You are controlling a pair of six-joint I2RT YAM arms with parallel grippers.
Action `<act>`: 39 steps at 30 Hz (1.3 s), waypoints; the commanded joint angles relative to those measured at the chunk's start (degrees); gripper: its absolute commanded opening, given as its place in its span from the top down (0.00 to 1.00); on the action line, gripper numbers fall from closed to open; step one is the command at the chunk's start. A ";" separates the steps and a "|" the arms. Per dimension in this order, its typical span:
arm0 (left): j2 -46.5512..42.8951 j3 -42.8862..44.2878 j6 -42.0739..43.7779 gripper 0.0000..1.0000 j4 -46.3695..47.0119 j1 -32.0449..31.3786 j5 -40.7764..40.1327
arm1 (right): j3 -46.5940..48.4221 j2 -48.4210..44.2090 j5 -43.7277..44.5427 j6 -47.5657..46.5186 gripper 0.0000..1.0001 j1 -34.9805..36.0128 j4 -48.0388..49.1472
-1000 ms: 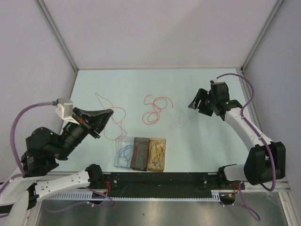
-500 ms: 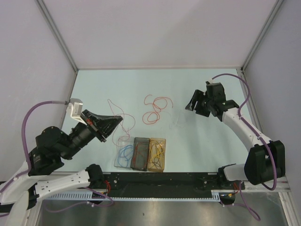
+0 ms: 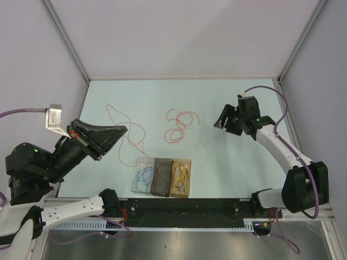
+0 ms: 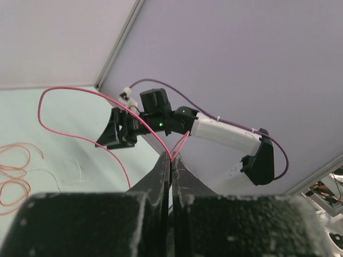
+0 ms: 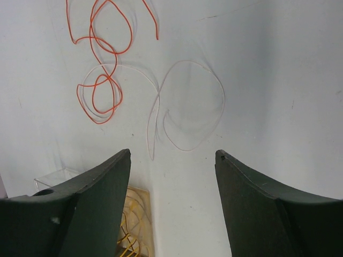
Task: Untangle the cables
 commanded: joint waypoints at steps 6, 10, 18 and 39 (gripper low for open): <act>-3.32 -7.99 -8.02 1.00 -4.06 -0.10 -4.67 | -1.02 -2.17 -0.44 -0.29 0.31 -0.50 1.08; -4.30 -11.41 -10.47 1.00 -3.80 -0.10 -5.03 | -1.20 -2.44 -0.44 -0.29 0.31 -0.50 1.08; -5.08 -17.39 -17.15 1.00 -4.94 -0.10 -4.15 | -1.20 -2.61 -0.61 0.15 0.31 0.20 1.43; -4.03 -19.86 -21.30 1.00 -13.73 -0.10 -25.06 | 2.14 -4.55 -7.38 -2.13 0.15 11.09 5.56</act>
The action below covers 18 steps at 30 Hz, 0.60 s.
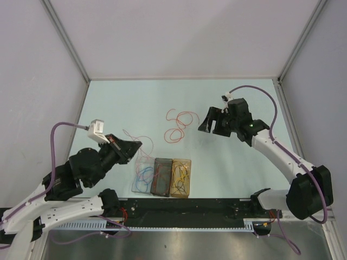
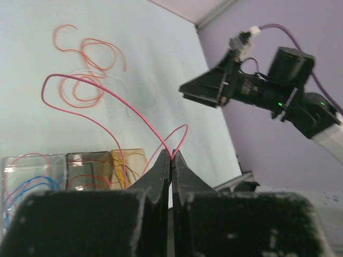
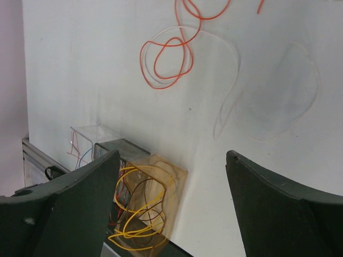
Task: Untangle the cables
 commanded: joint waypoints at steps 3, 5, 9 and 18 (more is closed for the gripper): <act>0.93 1.53 0.04 1.00 -6.50 0.07 -11.96 | 4.81 -2.43 -1.06 -1.85 0.14 5.75 1.08; 2.16 1.36 1.00 1.00 -7.55 0.51 -12.76 | 5.17 -3.48 -0.54 -0.97 0.15 7.51 2.22; 4.62 2.85 2.59 1.00 -10.45 3.23 -13.73 | 6.22 -3.14 -0.45 0.35 0.17 11.38 3.19; 9.46 1.37 5.75 1.00 -15.56 11.84 -11.36 | 6.93 0.64 -0.18 1.49 0.35 15.95 4.42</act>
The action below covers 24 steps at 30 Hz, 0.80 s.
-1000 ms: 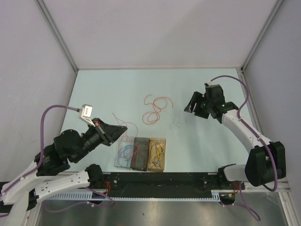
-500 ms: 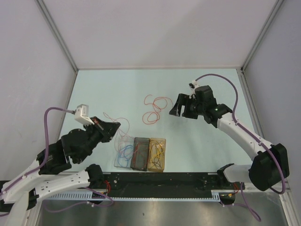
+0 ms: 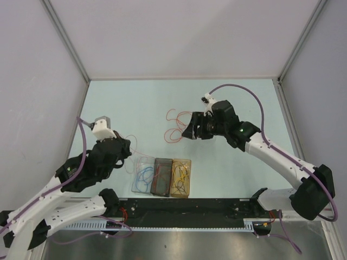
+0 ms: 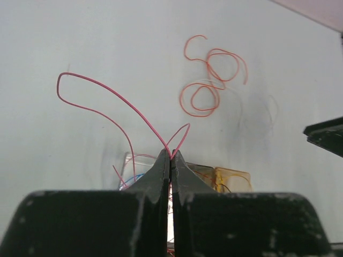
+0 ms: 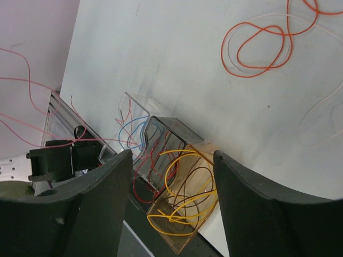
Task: Untangle the cables
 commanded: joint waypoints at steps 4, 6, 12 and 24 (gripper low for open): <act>1.26 -3.19 4.19 1.00 -0.84 5.52 2.04 | 2.34 2.04 0.28 1.45 0.39 3.37 2.91; 1.70 -4.08 5.24 1.00 -0.14 6.40 4.14 | 2.34 2.13 0.28 1.45 0.39 4.17 3.00; 2.33 -5.22 4.63 1.00 -1.46 6.49 5.74 | 2.34 4.24 1.06 2.94 0.45 8.90 5.19; 0.04 1.36 7.53 1.00 -5.41 6.58 4.60 | 5.59 18.20 -0.25 10.32 0.26 16.47 15.12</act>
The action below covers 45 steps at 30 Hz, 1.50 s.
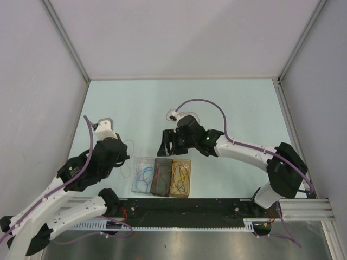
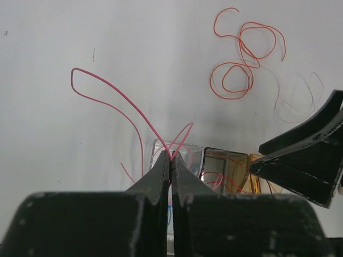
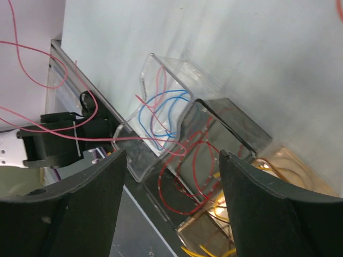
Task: Untangle the cables
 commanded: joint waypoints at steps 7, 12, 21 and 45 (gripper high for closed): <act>-1.35 6.23 4.17 1.00 -3.12 0.39 -0.52 | 7.48 7.38 -2.27 5.29 0.32 4.66 9.00; -2.05 7.20 4.70 1.00 -3.83 0.39 -0.69 | 8.63 10.01 -3.68 6.61 0.51 6.33 10.76; -2.05 7.99 5.31 1.00 -5.41 0.39 -2.89 | 9.33 11.42 -2.89 8.10 0.82 10.90 10.76; 2.87 -8.70 5.84 1.00 12.25 0.39 12.84 | 9.24 13.71 8.80 6.09 0.84 13.72 -1.80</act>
